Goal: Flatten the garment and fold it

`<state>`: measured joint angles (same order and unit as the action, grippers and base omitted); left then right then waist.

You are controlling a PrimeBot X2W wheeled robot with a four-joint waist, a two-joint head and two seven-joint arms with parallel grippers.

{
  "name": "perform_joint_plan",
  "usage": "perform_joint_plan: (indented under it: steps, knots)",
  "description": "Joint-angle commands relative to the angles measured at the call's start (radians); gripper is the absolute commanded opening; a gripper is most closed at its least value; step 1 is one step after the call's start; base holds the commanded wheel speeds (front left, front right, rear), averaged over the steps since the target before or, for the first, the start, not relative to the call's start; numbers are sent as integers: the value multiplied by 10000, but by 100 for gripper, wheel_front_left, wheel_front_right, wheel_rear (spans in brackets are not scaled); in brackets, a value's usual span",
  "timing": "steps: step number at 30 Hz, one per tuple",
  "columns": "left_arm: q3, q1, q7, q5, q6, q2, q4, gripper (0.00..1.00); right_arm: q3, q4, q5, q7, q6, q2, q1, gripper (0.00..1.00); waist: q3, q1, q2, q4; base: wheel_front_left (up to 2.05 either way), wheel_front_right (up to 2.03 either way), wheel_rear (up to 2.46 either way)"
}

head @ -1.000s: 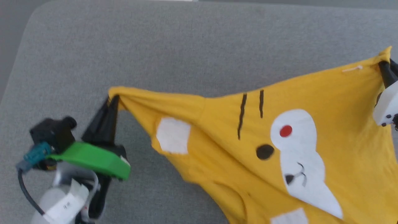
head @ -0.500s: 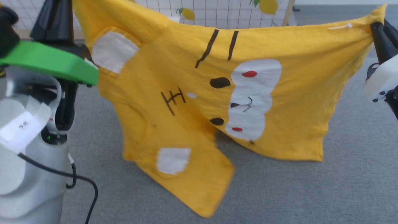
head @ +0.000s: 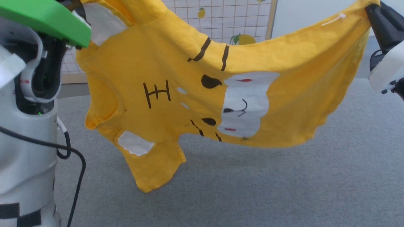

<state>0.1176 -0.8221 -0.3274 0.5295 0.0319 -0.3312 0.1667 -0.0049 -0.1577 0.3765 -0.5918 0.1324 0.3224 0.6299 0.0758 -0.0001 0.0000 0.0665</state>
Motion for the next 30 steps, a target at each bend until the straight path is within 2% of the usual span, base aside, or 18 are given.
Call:
perform_joint_plan:
  steps: [1, 7, 12, 20, 26, 30]
  knots:
    - [108, -293, -248, 26, -20, -96, -67, 0, 45, 8, 139, -184, -17, 33, 204, 0, -22, 1, 0, 134, 0, 0, 0]
    - [547, -1224, -1011, 68, -19, 18, -895, 0, 322, 665, 231, -596, -17, 55, 954, 0, -886, 1, 0, 328, 0, 0, 0]
    - [814, -2459, -737, -337, -6, 217, -2275, 0, 724, 1853, -151, -361, -17, -218, 2315, 0, -2261, 1, 0, 566, 0, 0, 0]
    - [772, -5870, 1098, -1281, 14, 368, -4525, 0, 558, 4287, -1304, 1376, -17, -1130, 5750, 0, -4751, 1, 0, 1019, 0, 0, 0]
    - [737, -8330, 2530, -1672, -303, 319, -5476, 0, 250, 5631, -2107, 2584, -17, -1091, 7769, 0, -6208, 1, 0, 954, 0, 0, 0]
    - [736, -9353, 3392, -1788, -564, 271, -5907, 0, 145, 6275, -2626, 3356, -17, -895, 8654, 0, -7130, 1, 0, 753, 0, 0, 0]
